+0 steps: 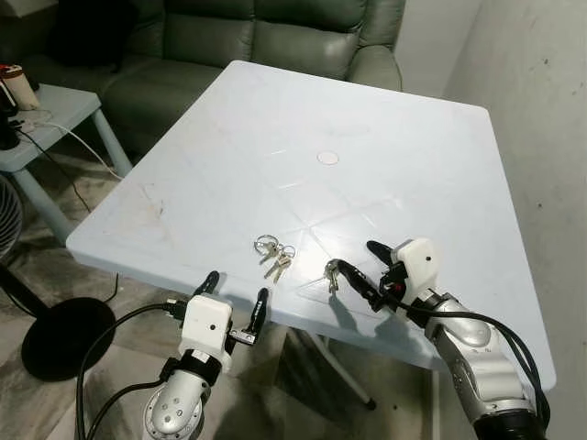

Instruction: Hang keys on a hook

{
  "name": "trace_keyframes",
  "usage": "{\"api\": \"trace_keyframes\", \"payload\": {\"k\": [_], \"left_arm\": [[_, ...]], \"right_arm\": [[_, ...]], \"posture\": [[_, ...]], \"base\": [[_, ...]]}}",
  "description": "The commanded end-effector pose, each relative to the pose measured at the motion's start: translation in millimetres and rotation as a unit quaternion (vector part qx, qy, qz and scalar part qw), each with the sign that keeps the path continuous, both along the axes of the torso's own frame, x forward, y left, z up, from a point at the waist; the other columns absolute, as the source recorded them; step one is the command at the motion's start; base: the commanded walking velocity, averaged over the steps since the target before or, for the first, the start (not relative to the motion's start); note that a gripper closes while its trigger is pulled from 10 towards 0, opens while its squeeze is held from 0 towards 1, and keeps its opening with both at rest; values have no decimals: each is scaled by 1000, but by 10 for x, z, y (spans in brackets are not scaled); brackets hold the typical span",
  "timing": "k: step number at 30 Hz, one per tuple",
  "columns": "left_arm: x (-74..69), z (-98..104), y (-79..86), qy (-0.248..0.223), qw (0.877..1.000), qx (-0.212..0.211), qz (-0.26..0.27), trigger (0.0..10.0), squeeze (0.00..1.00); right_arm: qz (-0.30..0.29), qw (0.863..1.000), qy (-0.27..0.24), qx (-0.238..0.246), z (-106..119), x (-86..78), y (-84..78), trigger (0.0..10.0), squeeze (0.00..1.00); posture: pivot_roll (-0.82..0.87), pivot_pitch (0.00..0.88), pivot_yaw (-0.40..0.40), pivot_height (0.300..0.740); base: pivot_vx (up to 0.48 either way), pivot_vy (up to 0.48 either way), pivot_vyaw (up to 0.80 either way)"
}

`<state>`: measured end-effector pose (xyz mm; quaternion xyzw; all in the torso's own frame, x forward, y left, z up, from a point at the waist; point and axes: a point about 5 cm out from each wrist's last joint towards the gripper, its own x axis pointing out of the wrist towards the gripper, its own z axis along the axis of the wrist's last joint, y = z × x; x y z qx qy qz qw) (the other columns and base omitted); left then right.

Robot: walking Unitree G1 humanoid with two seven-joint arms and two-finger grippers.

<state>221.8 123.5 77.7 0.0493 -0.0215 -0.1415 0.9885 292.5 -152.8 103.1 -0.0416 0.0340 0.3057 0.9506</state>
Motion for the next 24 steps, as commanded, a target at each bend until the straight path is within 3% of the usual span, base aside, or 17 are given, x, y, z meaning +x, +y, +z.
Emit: {"api": "trace_keyframes", "payload": {"k": [1,4,17,24], "left_arm": [[9,18,1,0,1000,3,-2,10000,0],[9,19,2,0,1000,4,0,10000,0],[9,23,-2,1,1000,2,6,10000,0],[13,27,-2,1,1000,2,6,10000,0]], "right_arm": [[-2,1000,6,-6,-2,-26,25,10000,0],[-6,1000,23,7,-1,-52,91,10000,0],[-55,997,42,-23,-76,-139,433,10000,0],[-84,994,50,-41,-105,-135,456,10000,0]], "posture": [[-18,112,-43,740],[-15,114,-45,740],[-4,117,-53,740],[-1,116,-53,740]], "base": [[0,0,0],[0,0,0],[0,0,0],[0,0,0]]}}
